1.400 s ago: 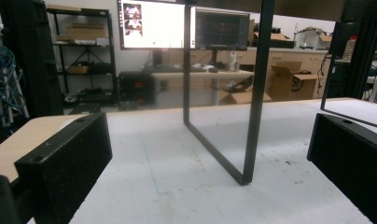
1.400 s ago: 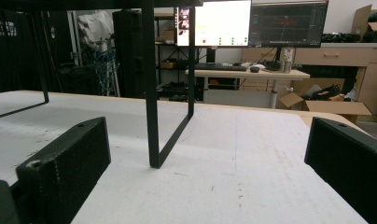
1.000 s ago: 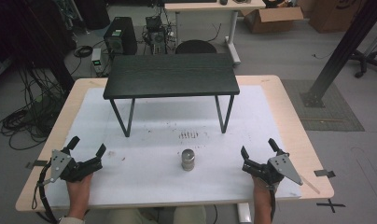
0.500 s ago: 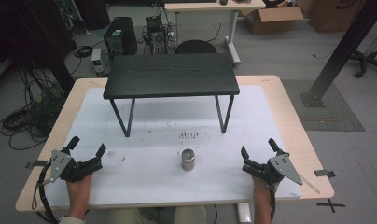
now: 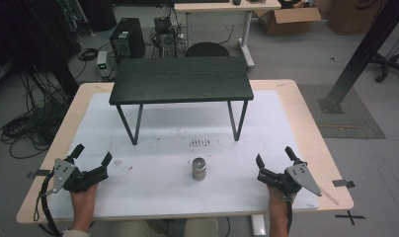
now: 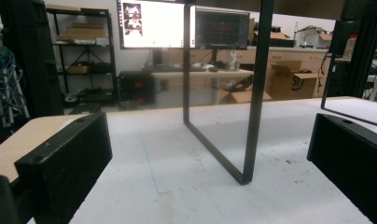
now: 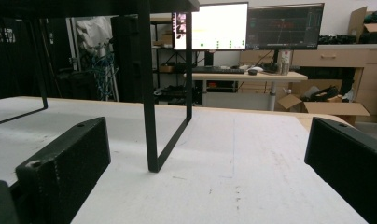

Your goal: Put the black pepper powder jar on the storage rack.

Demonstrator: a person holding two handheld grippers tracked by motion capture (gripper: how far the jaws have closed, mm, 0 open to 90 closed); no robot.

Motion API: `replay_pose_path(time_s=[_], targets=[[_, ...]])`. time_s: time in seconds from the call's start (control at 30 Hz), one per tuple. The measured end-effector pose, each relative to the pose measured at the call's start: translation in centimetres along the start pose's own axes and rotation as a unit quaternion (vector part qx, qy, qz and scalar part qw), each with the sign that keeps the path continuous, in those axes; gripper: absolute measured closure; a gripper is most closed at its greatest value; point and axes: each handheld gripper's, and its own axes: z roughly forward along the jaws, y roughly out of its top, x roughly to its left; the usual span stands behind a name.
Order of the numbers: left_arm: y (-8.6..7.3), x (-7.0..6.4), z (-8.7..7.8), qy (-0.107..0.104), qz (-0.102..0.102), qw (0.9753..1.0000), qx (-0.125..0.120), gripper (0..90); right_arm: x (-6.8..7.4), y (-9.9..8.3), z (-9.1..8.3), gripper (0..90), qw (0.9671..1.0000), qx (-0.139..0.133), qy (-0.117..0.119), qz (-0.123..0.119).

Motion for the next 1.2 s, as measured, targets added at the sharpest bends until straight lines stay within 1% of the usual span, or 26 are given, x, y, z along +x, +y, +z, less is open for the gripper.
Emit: replay_pose_path(time_s=[0.27, 0.7, 0.93, 1.17, 1.2], targets=[[0.0, 0.0, 0.0, 0.000, -0.002, 1.0000, -0.001, 0.2, 0.1, 0.4, -0.1, 0.0, 1.0000, 0.000, 0.003, 0.001], [0.0, 0.0, 0.0, 0.000, -0.002, 1.0000, -0.002, 0.2, 0.7, 1.5, -0.5, 0.0, 0.9999, -0.005, 0.014, -0.003], [0.0, 0.1, 0.0, 0.000, -0.003, 1.0000, -0.003, 0.2, 1.2, 1.9, -0.7, 0.0, 0.9996, -0.006, 0.025, 0.007], [0.0, 0.1, 0.0, -0.001, -0.003, 1.0000, -0.003, 0.2, 1.6, 2.2, -0.8, 0.0, 0.9994, -0.006, 0.034, 0.006], [0.0, 0.1, 0.0, -0.001, -0.004, 1.0000, -0.004, 0.2, 1.8, 2.4, -0.8, 0.0, 0.9992, -0.006, 0.038, 0.005]])
